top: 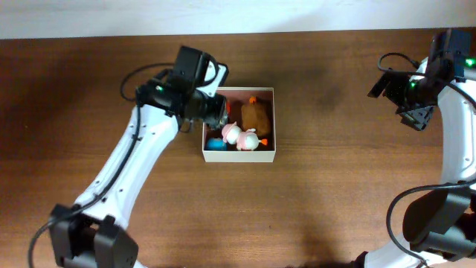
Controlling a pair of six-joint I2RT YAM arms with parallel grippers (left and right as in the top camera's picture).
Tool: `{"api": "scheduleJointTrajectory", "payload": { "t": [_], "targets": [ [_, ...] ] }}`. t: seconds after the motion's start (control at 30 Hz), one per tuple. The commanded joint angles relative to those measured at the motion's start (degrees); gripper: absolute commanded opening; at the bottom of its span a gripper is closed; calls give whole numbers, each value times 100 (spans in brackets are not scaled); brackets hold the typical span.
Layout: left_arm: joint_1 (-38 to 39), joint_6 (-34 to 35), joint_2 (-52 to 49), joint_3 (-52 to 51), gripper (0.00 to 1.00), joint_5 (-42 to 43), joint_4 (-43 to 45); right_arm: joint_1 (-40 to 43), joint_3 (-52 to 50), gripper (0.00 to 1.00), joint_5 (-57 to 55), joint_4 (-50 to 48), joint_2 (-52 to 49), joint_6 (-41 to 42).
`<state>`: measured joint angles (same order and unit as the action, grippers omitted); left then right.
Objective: Pack container
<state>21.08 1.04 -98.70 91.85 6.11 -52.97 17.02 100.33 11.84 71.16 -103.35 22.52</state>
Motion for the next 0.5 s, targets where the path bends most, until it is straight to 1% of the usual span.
{"api": "scheduleJointTrajectory", "payload": {
  "t": [0.0, 0.03, 0.1, 0.2, 0.23, 0.37, 0.4, 0.47],
  "targets": [
    [-109, -26, 584, 732, 81, -949, -452, -22, 28, 99, -52, 0, -13, 26],
    [-111, -26, 695, 876, 100, -1158, -584, -22, 28, 99, -52, 0, -13, 26],
    [-111, -26, 925, 1008, 99, -1375, -640, -22, 28, 99, -52, 0, -13, 26],
    [-111, -37, 1257, 1010, 100, -1379, -638, -22, 28, 99, -50, 0, -13, 26],
    [-111, -247, 1381, 1010, 100, -1606, -743, -22, 28, 99, -52, 0, -15, 26],
    [-142, -474, 1663, 1010, 99, -2385, -1521, -22, 28, 99, -52, 0, -13, 26],
    [-225, -363, 1740, 1010, 100, -2562, -1794, -22, 28, 99, -52, 0, -15, 26],
    [-518, -170, 1919, 1010, 100, -2579, -2149, -22, 28, 99, -52, 0, -13, 26]
  ]
}}
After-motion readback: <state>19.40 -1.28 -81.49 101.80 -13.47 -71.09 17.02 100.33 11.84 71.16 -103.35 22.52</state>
